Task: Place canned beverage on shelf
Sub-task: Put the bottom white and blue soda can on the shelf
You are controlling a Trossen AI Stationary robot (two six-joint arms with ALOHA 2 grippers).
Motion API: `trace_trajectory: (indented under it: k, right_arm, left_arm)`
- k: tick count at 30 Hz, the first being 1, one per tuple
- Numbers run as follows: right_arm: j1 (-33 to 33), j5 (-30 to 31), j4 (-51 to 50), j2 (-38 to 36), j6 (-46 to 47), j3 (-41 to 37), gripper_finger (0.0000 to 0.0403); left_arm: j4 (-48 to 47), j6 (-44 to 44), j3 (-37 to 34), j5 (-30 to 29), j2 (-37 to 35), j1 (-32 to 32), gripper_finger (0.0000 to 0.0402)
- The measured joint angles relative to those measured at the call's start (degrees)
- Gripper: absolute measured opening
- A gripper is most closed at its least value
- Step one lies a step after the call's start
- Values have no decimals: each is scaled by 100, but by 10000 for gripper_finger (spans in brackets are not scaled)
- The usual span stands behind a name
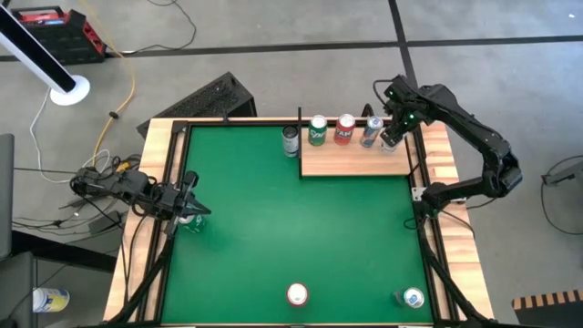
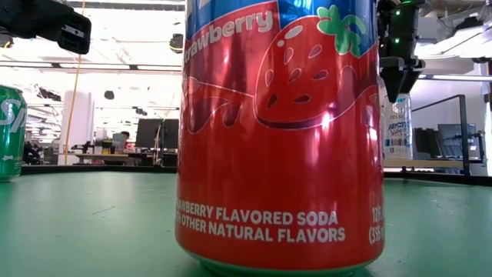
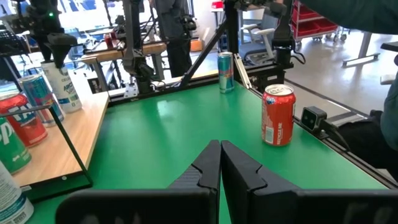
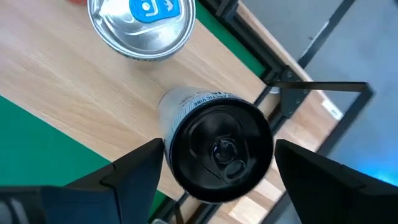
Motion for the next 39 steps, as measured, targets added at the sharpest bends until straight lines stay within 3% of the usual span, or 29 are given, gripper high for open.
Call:
trace_trajectory:
  k: [11, 16, 21, 29, 35, 39]
  right_arm:
    - [632, 210, -278, -6, 552, 962, 330]
    - [1496, 12, -334, -309, 994, 761, 316]
    - [2487, 259, -211, -754, 1718, 8, 247]
    - [2549, 569, 51, -922, 1679, -967, 22]
    - [2106, 777, 198, -745, 1456, -1015, 32]
    - [1782, 856, 250, -600, 1134, -1014, 15]
  left_arm:
    - [0, -2, 0, 57, 0, 0, 0]
    - [0, -2, 1, 59, 0, 0, 0]
    - [0, 0, 1, 59, 0, 0, 0]
    - [4, 13, 0, 59, 0, 0, 0]
    - [2, 11, 1, 52, 0, 0, 0]
    - [2, 9, 0, 50, 0, 0, 0]
